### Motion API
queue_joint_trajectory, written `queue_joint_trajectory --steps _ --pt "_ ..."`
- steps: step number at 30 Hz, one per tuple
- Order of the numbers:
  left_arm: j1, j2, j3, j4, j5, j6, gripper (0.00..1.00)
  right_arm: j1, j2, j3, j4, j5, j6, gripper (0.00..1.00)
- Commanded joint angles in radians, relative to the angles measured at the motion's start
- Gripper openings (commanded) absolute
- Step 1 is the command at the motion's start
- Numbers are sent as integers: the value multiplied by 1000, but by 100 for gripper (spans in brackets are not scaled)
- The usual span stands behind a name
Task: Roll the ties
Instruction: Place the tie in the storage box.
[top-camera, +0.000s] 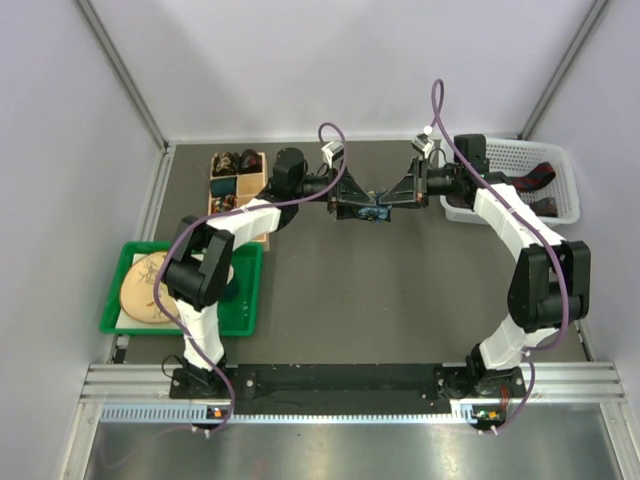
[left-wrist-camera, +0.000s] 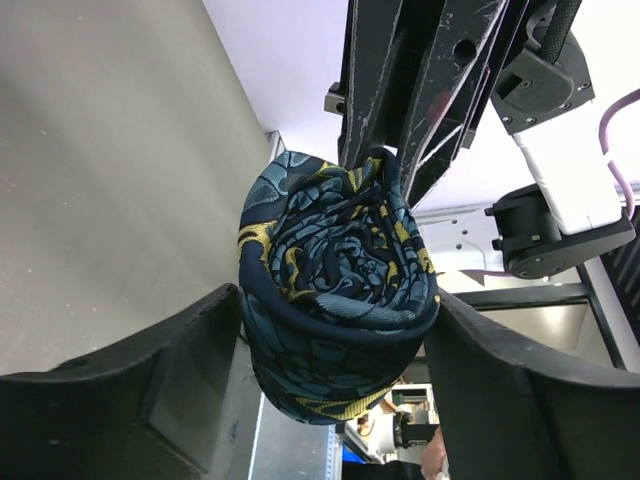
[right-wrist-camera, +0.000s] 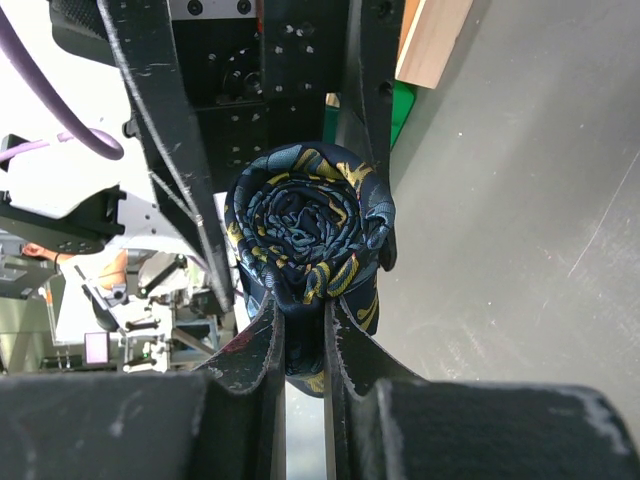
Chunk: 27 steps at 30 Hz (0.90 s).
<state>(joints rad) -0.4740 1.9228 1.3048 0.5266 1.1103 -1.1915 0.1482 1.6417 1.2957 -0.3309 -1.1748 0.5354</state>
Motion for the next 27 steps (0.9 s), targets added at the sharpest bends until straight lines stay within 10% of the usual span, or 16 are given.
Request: queue_joint_trajectory --steps 1,16,23,27 --pt "-9 -1 13 105 0 -37 77 10 -46 4 23 -3 0 0" --pt "-20 15 21 130 -17 -57 71 17 -52 1 6 15 -15 0" --pt "-20 18 25 157 -18 -60 40 16 -51 2 -5 12 -26 0" --pt "-17 8 27 159 -10 -30 3 17 -48 7 -26 14 -43 0"
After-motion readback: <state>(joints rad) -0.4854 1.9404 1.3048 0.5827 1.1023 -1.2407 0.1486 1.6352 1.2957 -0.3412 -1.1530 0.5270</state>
